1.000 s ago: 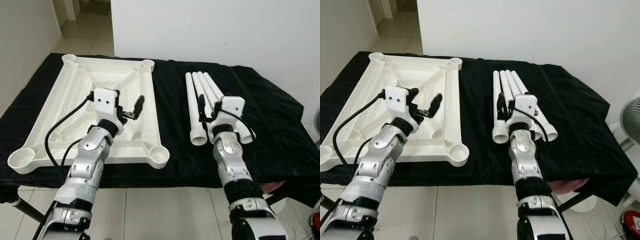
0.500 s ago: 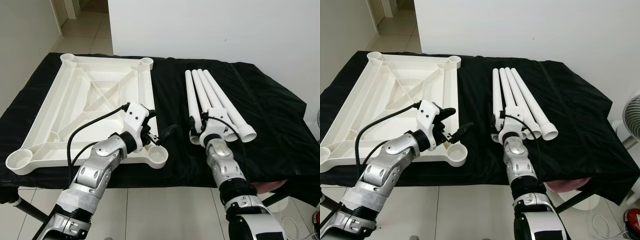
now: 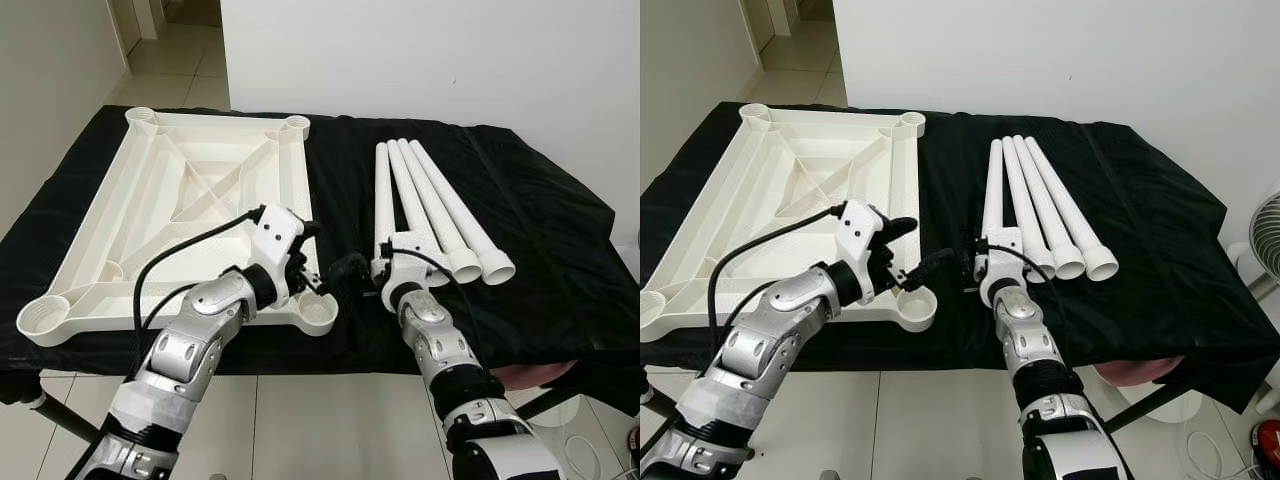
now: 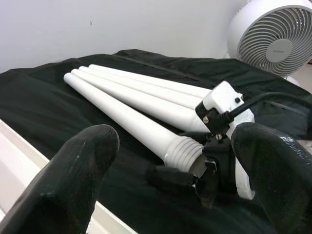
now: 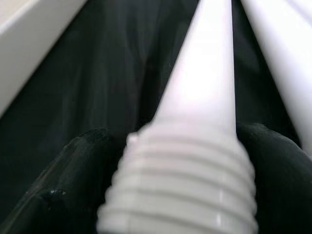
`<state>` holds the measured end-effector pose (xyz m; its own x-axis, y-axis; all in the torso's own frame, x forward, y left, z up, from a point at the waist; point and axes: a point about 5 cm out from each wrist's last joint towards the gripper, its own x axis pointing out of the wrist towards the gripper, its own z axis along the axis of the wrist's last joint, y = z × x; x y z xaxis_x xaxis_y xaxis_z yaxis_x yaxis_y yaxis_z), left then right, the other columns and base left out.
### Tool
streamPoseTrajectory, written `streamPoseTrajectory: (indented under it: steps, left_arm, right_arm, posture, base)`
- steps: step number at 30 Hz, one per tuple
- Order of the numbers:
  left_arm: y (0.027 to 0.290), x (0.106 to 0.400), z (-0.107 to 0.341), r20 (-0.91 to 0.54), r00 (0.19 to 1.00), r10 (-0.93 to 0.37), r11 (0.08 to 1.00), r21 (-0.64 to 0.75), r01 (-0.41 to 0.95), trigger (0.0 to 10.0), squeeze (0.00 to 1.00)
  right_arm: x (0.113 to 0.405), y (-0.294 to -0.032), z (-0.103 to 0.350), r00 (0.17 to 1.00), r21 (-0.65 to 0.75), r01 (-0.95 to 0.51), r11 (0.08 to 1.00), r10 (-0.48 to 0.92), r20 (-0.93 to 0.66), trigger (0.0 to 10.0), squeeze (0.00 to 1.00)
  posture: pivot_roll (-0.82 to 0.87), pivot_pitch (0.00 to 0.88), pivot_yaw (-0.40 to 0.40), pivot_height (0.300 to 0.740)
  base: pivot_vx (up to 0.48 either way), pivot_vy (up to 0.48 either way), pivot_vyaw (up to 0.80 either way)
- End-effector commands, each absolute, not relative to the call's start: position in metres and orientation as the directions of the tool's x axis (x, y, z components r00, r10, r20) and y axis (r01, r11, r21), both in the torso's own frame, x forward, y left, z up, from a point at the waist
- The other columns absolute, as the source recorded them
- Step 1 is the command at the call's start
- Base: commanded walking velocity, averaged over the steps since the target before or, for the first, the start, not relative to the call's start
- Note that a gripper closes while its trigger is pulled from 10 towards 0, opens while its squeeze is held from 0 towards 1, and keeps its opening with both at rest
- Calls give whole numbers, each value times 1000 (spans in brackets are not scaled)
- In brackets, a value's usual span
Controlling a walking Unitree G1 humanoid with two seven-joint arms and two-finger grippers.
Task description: Building children table
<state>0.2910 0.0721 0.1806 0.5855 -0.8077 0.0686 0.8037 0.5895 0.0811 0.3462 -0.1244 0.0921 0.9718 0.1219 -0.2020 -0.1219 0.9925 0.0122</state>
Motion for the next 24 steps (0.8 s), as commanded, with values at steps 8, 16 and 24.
streamPoseTrajectory:
  steps: [8, 16, 24]
  left_arm:
    - [68, 286, 180, 54, 543, -838, 545, 103, 832, 10000, 0]
    - [68, 288, 181, 64, 559, -826, 563, 127, 817, 10000, 0]
    - [66, 285, 182, 80, 544, -835, 549, 162, 820, 10000, 0]
  right_arm:
    - [340, -128, 77, 960, 66, -67, 996, 82, -266, 10000, 0]
    - [343, -129, 81, 969, 84, -74, 994, 91, -230, 10000, 0]
    - [338, -133, 71, 960, 244, -25, 969, 91, -264, 0, 0]
  posture:
    - [-31, 0, -40, 740]
    - [-33, 0, -39, 740]
    - [-33, 0, -39, 740]
  base:
    - [0, 0, 0]
    - [0, 0, 0]
    - [0, 0, 0]
